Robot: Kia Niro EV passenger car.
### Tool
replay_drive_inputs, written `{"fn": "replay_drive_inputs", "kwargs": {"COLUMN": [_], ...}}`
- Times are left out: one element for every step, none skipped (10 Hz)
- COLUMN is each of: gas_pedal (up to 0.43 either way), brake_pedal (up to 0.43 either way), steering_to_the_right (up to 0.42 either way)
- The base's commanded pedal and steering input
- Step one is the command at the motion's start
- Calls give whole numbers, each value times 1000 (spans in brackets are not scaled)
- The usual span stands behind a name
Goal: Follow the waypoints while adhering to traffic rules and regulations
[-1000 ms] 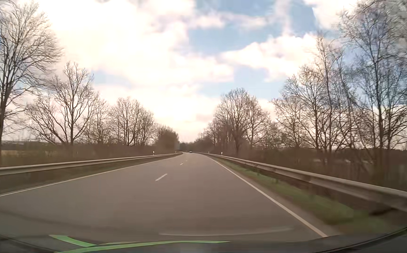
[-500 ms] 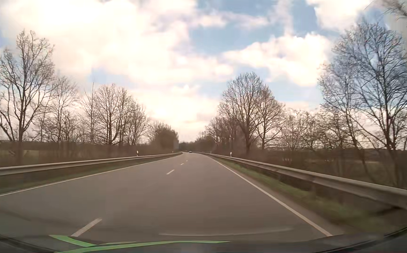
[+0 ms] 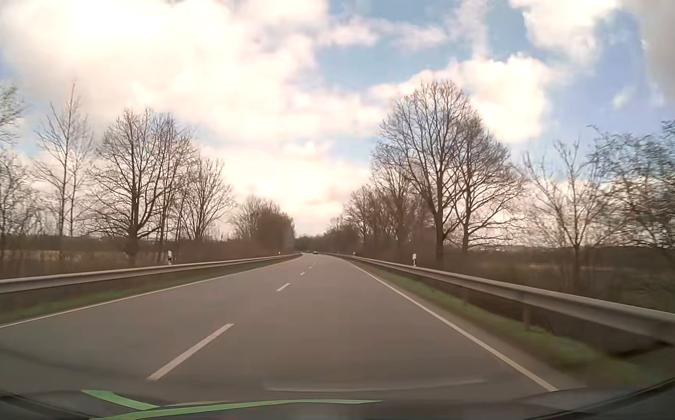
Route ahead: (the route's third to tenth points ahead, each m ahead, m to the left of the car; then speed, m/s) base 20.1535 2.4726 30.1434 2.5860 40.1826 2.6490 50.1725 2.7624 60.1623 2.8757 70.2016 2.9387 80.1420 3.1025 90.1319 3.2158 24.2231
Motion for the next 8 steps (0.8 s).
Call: {"fn": "replay_drive_inputs", "kwargs": {"gas_pedal": [248,248,248,248,248,248,248,248], "brake_pedal": [0,0,0,0,0,0,0,0], "steering_to_the_right": [-1,-1,-1,-1,-1,-1,-1,-1]}}
